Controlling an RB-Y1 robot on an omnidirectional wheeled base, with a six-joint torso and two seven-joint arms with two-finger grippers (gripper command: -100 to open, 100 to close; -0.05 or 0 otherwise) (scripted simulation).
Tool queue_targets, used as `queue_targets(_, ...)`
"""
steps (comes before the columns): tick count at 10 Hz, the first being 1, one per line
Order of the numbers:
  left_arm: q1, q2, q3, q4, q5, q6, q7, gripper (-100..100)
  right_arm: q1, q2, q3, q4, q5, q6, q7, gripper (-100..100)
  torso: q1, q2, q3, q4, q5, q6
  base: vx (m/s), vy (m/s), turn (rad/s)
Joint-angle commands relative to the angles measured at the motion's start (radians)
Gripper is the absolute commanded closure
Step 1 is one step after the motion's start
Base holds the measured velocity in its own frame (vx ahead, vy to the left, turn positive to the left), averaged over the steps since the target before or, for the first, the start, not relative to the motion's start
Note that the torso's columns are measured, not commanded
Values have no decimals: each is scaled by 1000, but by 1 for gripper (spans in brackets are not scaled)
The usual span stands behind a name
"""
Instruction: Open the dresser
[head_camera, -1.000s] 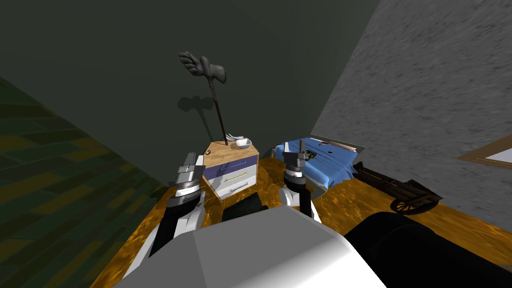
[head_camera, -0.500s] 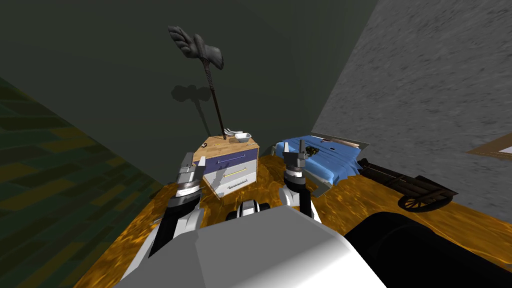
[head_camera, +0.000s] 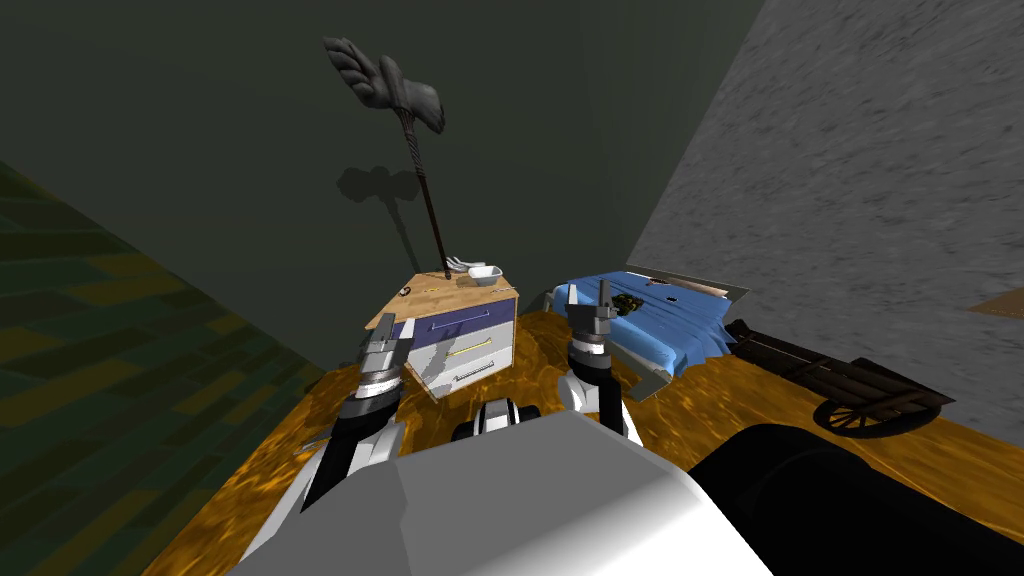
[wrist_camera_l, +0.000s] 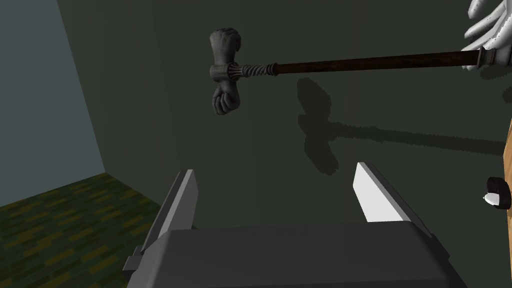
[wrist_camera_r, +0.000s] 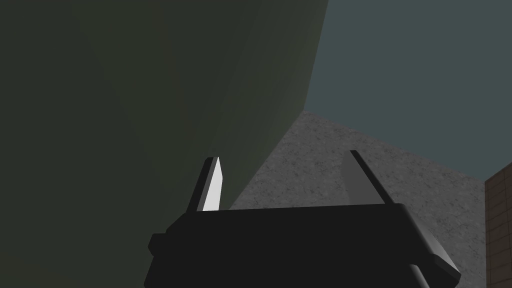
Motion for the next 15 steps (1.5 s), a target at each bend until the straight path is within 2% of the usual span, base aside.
queue_targets(1,-9,18,6,80,8,-71,5,-100,0,0,0,0,0,0,0,0,0,0,0,0,0,0,94,-40,17)
queue_targets(4,-16,30,16,178,20,-162,13,-100,0,0,0,0,0,0,0,0,-2,2,0,0,0,0,101,-46,24)
queue_targets(5,-16,30,16,179,20,-167,13,-100,0,0,0,0,0,0,0,0,-2,3,0,0,0,0,62,-33,10)
queue_targets(8,-23,35,26,282,33,-261,22,-100,0,0,0,0,0,0,0,0,-2,3,0,0,0,0,74,-41,23)
queue_targets(9,-23,35,26,289,33,-274,22,-100,0,0,0,0,0,0,0,0,-3,1,-1,0,0,0,72,-41,17)
queue_targets(11,-28,36,33,362,43,-342,29,-100,0,0,0,0,0,0,0,0,0,3,0,0,0,0,79,-28,20)
queue_targets(12,-28,36,33,370,43,-348,29,-100,0,0,0,0,0,0,0,0,-1,2,0,0,0,0,77,-34,19)
queue_targets(14,-34,34,41,439,53,-413,35,-100,0,0,0,0,0,0,0,0,-1,4,1,0,0,0,76,-38,19)
queue_targets(15,-34,34,41,456,53,-422,35,-100,0,0,0,0,0,0,0,0,-3,3,0,0,0,0,74,-48,18)
